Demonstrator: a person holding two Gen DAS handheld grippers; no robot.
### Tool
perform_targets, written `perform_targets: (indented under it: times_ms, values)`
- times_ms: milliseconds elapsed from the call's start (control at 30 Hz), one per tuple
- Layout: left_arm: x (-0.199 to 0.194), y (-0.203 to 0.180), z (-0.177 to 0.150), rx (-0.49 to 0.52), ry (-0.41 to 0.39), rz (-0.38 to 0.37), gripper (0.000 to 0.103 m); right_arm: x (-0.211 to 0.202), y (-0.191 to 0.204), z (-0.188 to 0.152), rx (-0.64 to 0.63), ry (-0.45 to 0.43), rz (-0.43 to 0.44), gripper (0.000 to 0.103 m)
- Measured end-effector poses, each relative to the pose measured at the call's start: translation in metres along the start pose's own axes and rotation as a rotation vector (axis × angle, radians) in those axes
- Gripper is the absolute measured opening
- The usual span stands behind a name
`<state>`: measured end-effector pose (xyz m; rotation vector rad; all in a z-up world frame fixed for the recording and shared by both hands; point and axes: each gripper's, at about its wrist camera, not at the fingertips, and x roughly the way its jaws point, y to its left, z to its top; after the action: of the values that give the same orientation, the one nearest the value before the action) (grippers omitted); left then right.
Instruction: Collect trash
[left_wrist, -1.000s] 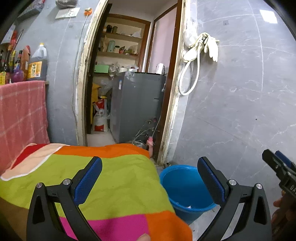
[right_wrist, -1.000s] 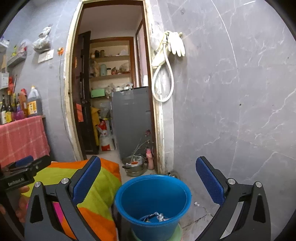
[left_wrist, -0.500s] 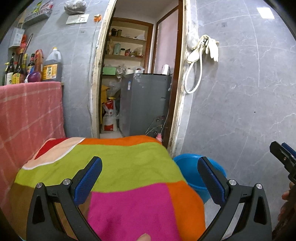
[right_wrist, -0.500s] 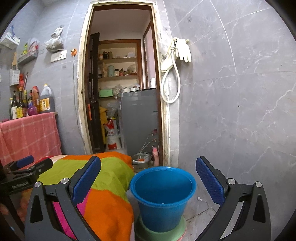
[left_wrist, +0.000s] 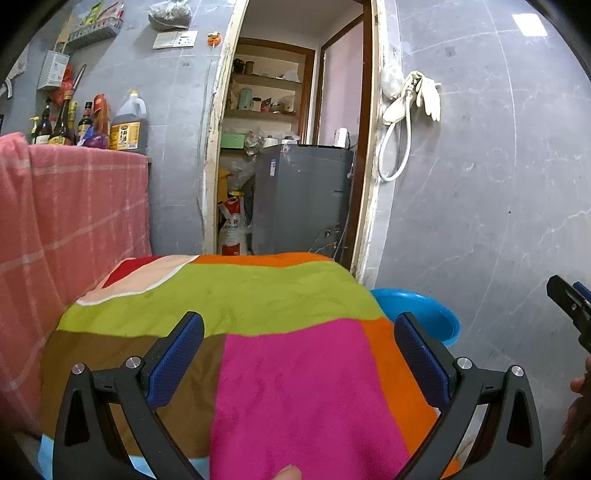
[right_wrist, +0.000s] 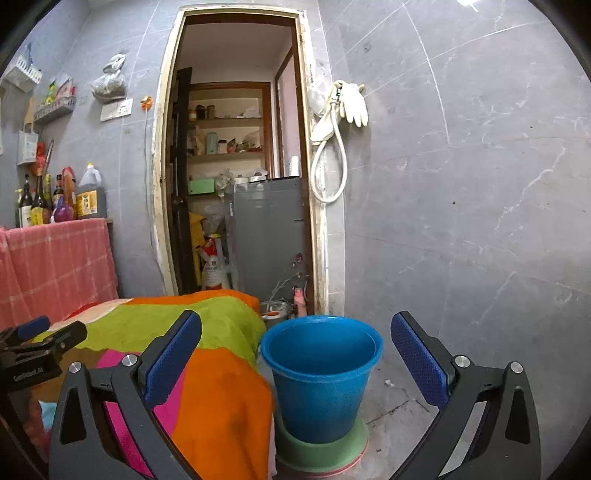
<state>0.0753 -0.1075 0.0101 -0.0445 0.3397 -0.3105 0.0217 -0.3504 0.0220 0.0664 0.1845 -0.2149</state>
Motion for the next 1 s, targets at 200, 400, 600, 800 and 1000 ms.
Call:
perform_targets:
  times_ms: [200,400,600,800,1000]
  values:
    - [-0.009,0.006,-0.019,-0.013,0.02,0.017,0.101,-0.006,0.004,-0.019,-0.01,0.042,-0.016,0.103]
    - [-0.017,0.012,-0.033,-0.013,0.019,0.041,0.101,-0.016,0.007,-0.033,-0.022,0.036,-0.023,0.103]
    - [-0.025,0.011,-0.045,-0.001,0.003,0.057,0.101,-0.022,0.01,-0.041,-0.042,0.013,-0.029,0.103]
    - [-0.026,0.013,-0.054,-0.009,0.007,0.072,0.101,-0.025,0.015,-0.047,-0.069,0.002,-0.029,0.103]
    - [-0.028,0.015,-0.056,-0.011,-0.001,0.078,0.101,-0.023,0.015,-0.053,-0.071,0.013,-0.032,0.103]
